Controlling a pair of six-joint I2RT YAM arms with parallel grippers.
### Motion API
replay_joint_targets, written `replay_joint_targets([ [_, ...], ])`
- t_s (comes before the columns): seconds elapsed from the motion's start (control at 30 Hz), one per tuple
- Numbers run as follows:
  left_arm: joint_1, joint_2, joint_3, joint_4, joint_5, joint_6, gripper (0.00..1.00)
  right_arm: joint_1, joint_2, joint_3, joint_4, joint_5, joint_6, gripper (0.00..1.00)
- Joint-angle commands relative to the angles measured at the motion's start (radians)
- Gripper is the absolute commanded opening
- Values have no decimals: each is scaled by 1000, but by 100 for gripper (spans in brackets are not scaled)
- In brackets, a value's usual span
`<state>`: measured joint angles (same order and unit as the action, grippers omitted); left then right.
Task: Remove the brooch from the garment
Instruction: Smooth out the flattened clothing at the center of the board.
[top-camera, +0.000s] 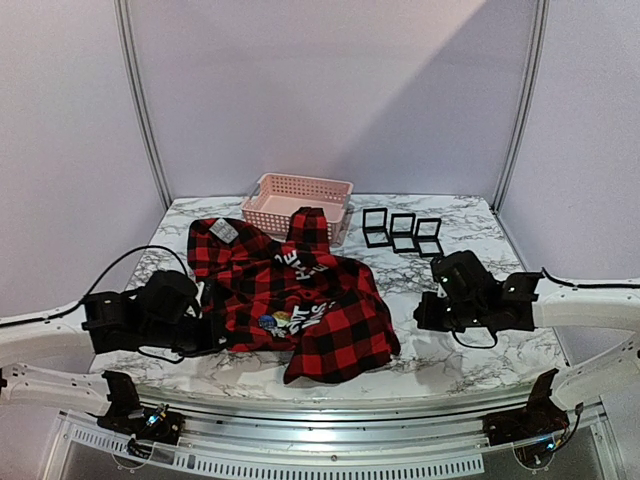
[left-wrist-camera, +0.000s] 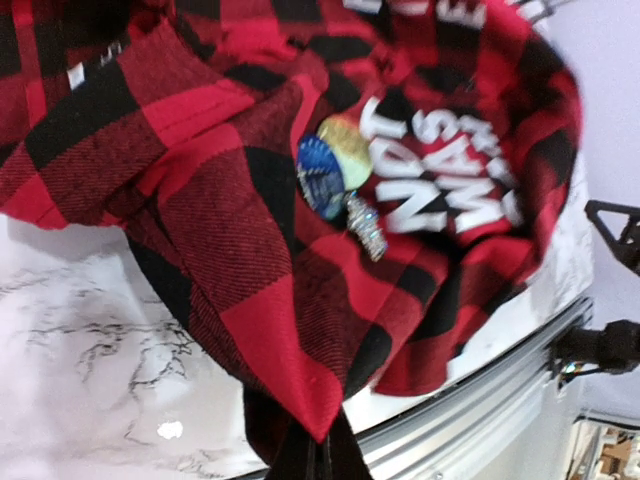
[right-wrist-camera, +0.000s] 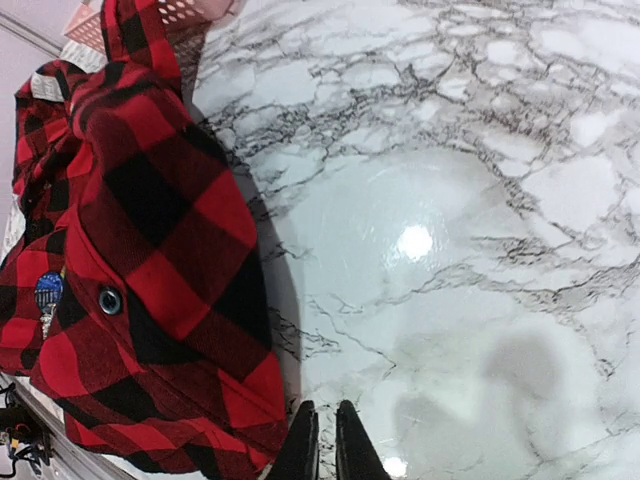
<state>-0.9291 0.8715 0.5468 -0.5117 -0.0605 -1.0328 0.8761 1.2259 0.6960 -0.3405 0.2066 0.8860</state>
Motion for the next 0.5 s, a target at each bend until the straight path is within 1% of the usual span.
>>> replay_joint_targets([
  [0.0,65,-101,27,-177,26,35,0,-21,-80,-13,13,-46,-69,10],
  [0.07,82,-127,17,-181,38,36,0,-20,-115,-63,131,-161,-117,12],
  [0.1,90,-130,16,-195,36,39,0,-20,-133,-88,168,-189,-112,15],
  [0.13,96,-133,22,-211,31,45,0,-21,-146,-115,203,-242,-109,21],
  [0.2,104,-136,26,-227,22,53,0,-20,-178,-160,265,-310,-128,45],
  [0.27,110,-138,23,-214,24,54,0,-16,-181,-176,284,-348,-148,55],
  [0.37,118,-115,19,-190,42,61,0,21,-142,-173,307,-351,-151,62],
  [0.47,122,-82,19,-171,52,72,0,65,-54,-153,355,-353,-146,64],
])
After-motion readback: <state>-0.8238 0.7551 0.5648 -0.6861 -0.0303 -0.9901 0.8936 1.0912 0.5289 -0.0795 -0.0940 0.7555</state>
